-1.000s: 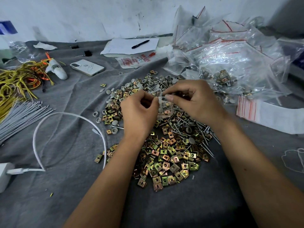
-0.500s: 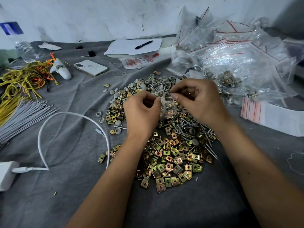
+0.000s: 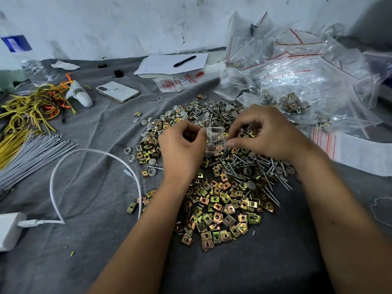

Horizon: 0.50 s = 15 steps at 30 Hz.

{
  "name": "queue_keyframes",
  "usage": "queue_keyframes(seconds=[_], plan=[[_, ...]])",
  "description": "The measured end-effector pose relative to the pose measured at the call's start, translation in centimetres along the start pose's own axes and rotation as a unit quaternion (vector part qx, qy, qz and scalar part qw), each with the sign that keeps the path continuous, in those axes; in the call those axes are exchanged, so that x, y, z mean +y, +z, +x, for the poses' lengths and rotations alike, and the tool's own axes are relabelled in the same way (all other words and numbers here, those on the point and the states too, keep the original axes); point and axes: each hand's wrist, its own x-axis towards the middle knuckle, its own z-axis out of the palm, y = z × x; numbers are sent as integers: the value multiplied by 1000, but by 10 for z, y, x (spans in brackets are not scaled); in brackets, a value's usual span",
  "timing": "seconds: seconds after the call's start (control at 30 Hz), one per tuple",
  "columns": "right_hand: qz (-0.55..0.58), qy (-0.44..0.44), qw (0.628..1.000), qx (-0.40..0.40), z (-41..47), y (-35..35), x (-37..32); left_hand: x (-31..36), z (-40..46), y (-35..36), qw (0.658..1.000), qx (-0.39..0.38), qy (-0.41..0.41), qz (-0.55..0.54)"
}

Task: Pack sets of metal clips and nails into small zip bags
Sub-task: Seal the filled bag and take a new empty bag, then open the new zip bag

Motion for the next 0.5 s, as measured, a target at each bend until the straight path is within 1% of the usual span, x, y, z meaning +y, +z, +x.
queue_keyframes(seconds=[0.07,0.17,0.23,0.33,0.5], plan=[[-5,43,995,-86,-4,-13,4,0,0,0,1000,-3,0,0],[-12,86,974,-208,-9,-29,10,-1,0,1,1000,-6,-5,-12],[-32,103,960,-259,-11,-32,11,-2,1,1,1000,-7,-9,-18],[-43,106,954,-277,-10,-28,9,-1,1,1,1000,-9,-8,-15],[-41,111,958,-263,-9,-19,8,-1,0,1,1000,-10,-4,-11]])
